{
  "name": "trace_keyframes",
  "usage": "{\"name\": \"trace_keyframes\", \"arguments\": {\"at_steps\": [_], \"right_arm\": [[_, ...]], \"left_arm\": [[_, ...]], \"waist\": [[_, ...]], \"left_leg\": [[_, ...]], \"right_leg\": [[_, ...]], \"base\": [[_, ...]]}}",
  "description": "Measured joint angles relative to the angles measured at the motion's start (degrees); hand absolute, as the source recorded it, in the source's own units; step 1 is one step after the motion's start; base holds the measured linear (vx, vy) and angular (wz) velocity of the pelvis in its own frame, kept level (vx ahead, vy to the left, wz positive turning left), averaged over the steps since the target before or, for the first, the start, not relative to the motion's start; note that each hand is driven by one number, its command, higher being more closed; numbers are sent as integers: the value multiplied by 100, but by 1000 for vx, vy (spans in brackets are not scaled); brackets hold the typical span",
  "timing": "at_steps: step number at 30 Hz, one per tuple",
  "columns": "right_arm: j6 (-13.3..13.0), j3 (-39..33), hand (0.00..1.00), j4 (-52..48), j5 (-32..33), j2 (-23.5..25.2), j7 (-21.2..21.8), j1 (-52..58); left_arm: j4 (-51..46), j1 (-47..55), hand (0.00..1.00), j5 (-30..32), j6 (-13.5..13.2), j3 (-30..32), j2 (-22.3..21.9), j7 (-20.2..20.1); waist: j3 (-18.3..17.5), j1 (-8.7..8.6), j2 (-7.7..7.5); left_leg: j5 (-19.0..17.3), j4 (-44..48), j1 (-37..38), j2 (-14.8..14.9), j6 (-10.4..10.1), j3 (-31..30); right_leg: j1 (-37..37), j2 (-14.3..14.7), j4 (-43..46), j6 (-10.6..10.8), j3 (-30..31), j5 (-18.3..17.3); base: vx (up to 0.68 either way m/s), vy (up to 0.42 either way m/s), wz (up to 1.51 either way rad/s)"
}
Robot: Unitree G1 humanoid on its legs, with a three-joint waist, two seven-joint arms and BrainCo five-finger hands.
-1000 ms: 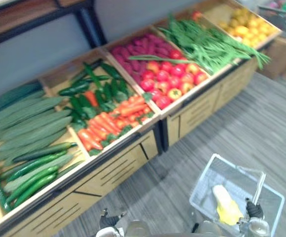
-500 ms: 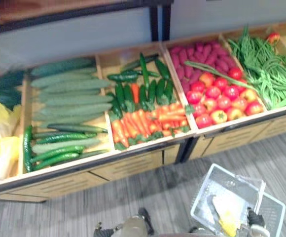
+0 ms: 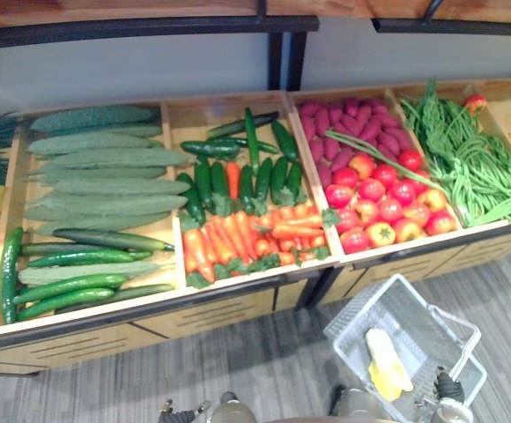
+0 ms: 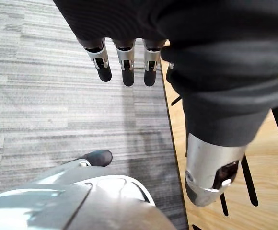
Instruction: Pick vegetable in the basket
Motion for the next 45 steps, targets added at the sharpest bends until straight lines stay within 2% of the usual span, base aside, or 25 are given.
{"name": "trace_keyframes", "arguments": {"at_steps": [1,2,4,5,8,12,14,16,18,21,24,27,29,30,31,34,37,39,41,45], "right_arm": [[9,-94,100,45,2,-9,11,-7],[24,-186,100,112,8,-48,18,-25],[75,-388,100,147,39,-244,40,-52],[121,-499,100,161,39,-289,54,-50],[215,-736,100,210,42,-273,52,16],[231,-869,100,212,41,-274,19,129],[229,-856,100,215,36,-263,26,248],[231,-848,100,271,37,-260,30,290],[233,-949,100,417,36,-261,29,314],[255,-1184,100,427,22,-265,41,419],[278,-1339,100,427,-12,-288,46,481],[275,-1377,100,636,-14,-431,52,450],[284,-1387,100,637,-13,-453,62,458],[286,-1378,100,628,-12,-451,62,470],[286,-1303,100,577,-12,-445,61,507],[263,-994,100,336,-12,-402,60,583],[176,-629,100,74,-7,-401,69,688],[115,-438,100,-56,-4,-404,82,727],[105,-416,100,-61,-2,-409,116,730],[102,-375,100,-75,-3,-497,191,731]], "left_arm": [[34,-76,0,-6,8,88,-54,2],[7,-109,0,-17,-13,206,-209,7],[15,-111,0,-67,-15,388,-517,10],[12,-111,0,-112,-13,476,-572,12],[9,-113,0,-341,-16,651,-651,-23],[-9,-112,0,-703,-15,869,-600,-53],[-8,-94,0,-793,-15,1042,-591,-54],[0,-53,0,-1114,-13,1185,-592,-42],[9,-60,0,-1583,-12,1625,-596,16],[13,-111,0,-2316,-14,2477,-551,268],[12,-153,0,-2768,-22,3006,-375,458],[0,-253,0,-2803,-50,3470,-203,496],[-364,-335,0,-2797,-55,3324,-130,485],[-744,-296,0,-2780,-55,3053,-129,484],[-1566,-143,0,-2621,-80,2490,-126,481],[-2830,68,0,-1953,-250,1708,-7,506],[-3808,130,0,-968,-461,988,433,563],[-4351,174,0,-318,-640,412,977,609],[-4606,190,0,-42,-685,198,1219,611],[-5413,204,0,622,-983,-552,2227,420]], "waist": [[-4,-1,38],[-27,55,231],[-23,32,567],[-36,25,629],[-74,13,652],[-147,9,622],[-199,18,528],[-295,9,454],[-366,7,415],[-484,-13,487],[-553,-46,554],[-602,-143,622],[-629,-140,655],[-642,-128,675],[-644,-103,679],[-635,-90,656],[-635,-86,656],[-636,-99,677],[-637,-101,681],[-631,-140,723]], "left_leg": [[45,-59,11,26,-89,-46],[110,-154,56,201,-172,-58],[257,-344,159,436,-266,-130],[307,-386,181,471,-236,-140],[410,-395,178,479,-186,-152],[410,-499,156,380,-186,-274],[408,-508,142,331,-187,-297],[407,-527,88,281,-186,-305],[403,-570,91,225,-181,-292],[379,-622,135,157,-166,-266],[347,-641,180,125,-162,-255],[317,-641,187,99,-167,-266],[312,-641,201,94,-167,-282],[312,-641,221,95,-166,-302],[312,-641,244,95,-167,-335],[312,-641,253,90,-166,-406],[301,-641,279,71,-148,-415],[302,-642,279,63,-143,-418],[302,-642,279,63,-143,-418],[297,-641,281,61,-144,-381]], "right_leg": [[78,66,-20,43,82,-92],[71,250,-27,-28,10,-132],[192,517,-90,-173,-197,-284],[267,568,-149,-195,-267,-316],[467,622,-358,-195,-400,-341],[509,543,-440,-166,-467,-322],[579,506,-557,-135,-513,-301],[574,476,-671,-74,-513,-246],[606,440,-814,-64,-492,-201],[742,422,-1013,-46,-452,-85],[783,409,-1085,12,-436,-42],[872,395,-1179,63,-461,-11],[882,387,-1182,60,-463,-8],[894,386,-1176,46,-487,3],[938,381,-1179,46,-527,3],[993,367,-1170,43,-587,1],[1056,345,-1157,26,-600,-12],[1051,336,-1144,-9,-601,-34],[1048,337,-1141,-11,-599,-36],[1024,338,-1146,-2,-555,-30]], "base": [[165,-234,19],[210,-245,2],[223,-249,7],[109,-145,12],[61,-80,22],[-7,25,17],[-38,37,15],[-22,36,6],[-8,16,0],[20,20,-4],[44,17,-3],[54,8,4],[58,3,2],[58,-7,10],[48,-9,12],[8,-3,12],[-29,5,3],[-16,1,0],[0,0,0],[14,-2,-3]]}}
